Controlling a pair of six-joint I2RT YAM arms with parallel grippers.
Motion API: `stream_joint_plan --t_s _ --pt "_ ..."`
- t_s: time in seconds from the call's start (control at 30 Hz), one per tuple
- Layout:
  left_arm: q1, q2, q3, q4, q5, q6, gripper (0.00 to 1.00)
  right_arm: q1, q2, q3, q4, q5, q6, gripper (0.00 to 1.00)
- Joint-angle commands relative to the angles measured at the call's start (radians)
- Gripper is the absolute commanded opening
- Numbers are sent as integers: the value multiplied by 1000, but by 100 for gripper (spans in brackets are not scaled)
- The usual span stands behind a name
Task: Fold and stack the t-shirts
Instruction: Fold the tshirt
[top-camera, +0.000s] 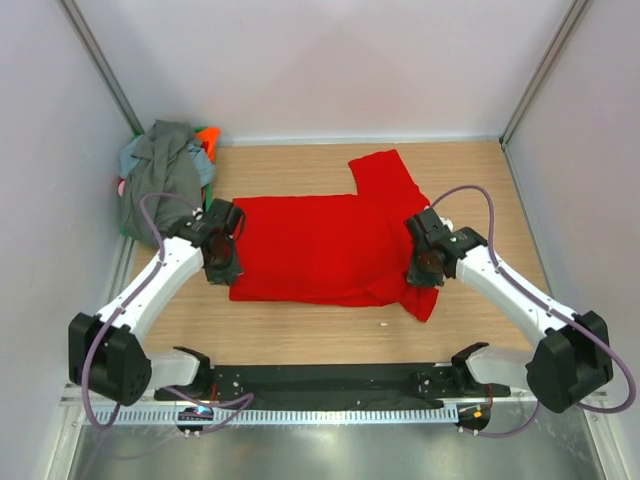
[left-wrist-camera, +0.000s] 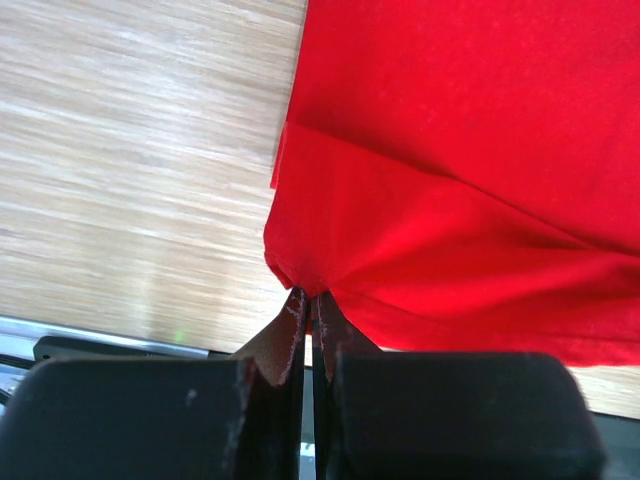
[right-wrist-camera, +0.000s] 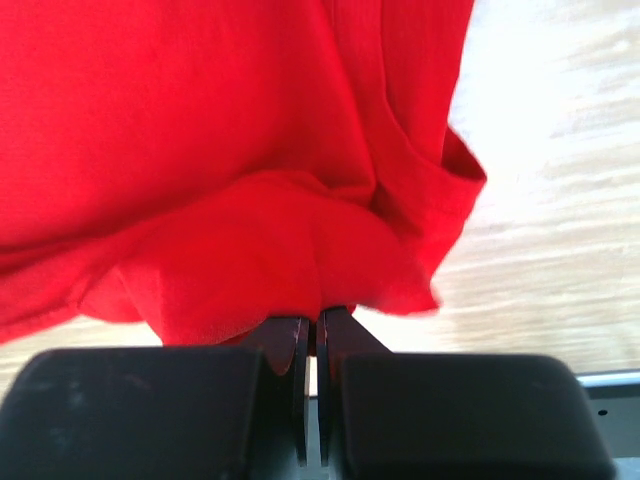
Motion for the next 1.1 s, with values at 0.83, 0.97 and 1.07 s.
stream_joint_plan --t_s 0.83,0.97,1.07 --pt "110 56 95 50 77 0 75 -177 125 182 72 -22 -89 100" --pt "110 -39 -112 137 92 -80 75 -177 -44 -31 130 -62 -14 100" --pt "110 -61 -218 240 146 -154 73 -179 -93 -145 190 -117 45 100"
